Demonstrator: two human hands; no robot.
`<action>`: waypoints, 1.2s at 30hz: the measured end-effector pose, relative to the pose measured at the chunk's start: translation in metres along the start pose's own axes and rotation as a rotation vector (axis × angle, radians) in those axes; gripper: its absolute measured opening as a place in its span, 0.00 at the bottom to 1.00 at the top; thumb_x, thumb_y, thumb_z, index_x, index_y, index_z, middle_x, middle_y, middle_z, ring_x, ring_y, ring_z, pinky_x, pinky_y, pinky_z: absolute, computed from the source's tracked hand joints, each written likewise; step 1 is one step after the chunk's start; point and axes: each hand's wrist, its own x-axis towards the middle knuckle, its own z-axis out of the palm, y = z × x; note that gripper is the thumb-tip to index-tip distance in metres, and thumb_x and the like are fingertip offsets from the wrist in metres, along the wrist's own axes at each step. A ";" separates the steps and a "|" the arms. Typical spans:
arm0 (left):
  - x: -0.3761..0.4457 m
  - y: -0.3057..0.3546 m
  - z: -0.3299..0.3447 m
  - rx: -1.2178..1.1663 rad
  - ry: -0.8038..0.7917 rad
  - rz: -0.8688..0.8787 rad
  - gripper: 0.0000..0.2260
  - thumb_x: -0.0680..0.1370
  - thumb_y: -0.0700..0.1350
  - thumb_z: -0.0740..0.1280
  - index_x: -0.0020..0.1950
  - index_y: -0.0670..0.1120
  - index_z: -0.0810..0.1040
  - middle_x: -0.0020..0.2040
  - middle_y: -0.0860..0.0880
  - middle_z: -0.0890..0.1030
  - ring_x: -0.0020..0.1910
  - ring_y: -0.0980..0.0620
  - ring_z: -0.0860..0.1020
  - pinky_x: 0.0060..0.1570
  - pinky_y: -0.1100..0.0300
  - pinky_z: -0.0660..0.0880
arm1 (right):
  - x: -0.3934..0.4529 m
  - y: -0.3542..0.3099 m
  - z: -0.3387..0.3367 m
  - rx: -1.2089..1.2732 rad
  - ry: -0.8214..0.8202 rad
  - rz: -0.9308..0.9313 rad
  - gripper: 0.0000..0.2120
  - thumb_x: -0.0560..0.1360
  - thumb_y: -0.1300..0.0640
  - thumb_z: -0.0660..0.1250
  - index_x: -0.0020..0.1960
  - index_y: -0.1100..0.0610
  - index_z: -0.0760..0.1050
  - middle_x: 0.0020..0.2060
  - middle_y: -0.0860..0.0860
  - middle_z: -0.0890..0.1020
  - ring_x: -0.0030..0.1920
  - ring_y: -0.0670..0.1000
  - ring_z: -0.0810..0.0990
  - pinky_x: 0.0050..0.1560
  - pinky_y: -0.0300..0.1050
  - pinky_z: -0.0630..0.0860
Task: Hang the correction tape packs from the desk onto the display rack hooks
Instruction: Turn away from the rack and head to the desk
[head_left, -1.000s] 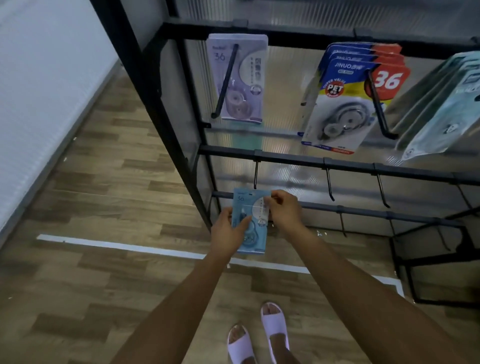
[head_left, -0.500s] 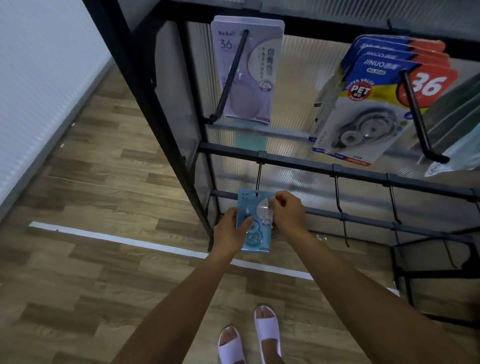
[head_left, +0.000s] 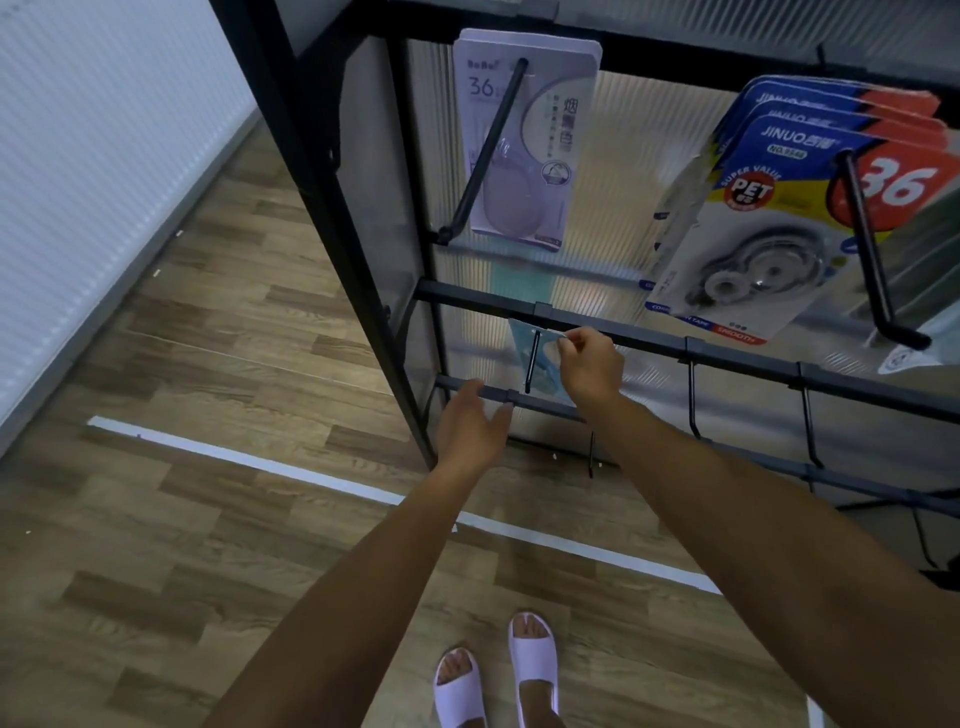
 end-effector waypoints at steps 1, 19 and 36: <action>-0.001 0.003 0.000 -0.003 0.006 0.018 0.24 0.79 0.50 0.65 0.73 0.45 0.65 0.67 0.44 0.74 0.65 0.46 0.73 0.58 0.57 0.69 | 0.001 -0.001 0.000 -0.004 0.005 0.011 0.10 0.80 0.57 0.60 0.55 0.60 0.77 0.50 0.54 0.81 0.45 0.47 0.72 0.43 0.39 0.65; -0.066 0.017 -0.082 0.172 0.169 0.247 0.12 0.81 0.42 0.61 0.64 0.42 0.74 0.57 0.43 0.80 0.55 0.48 0.78 0.56 0.58 0.73 | -0.134 -0.061 0.004 -0.111 -0.292 -0.576 0.10 0.78 0.62 0.61 0.58 0.59 0.76 0.54 0.57 0.79 0.55 0.54 0.76 0.57 0.48 0.73; -0.331 -0.236 -0.344 0.217 0.626 -0.337 0.17 0.81 0.45 0.58 0.70 0.45 0.68 0.65 0.43 0.74 0.63 0.42 0.72 0.57 0.53 0.70 | -0.493 -0.202 0.178 -0.202 -0.785 -1.138 0.15 0.75 0.63 0.62 0.61 0.60 0.76 0.57 0.58 0.79 0.58 0.59 0.75 0.58 0.46 0.68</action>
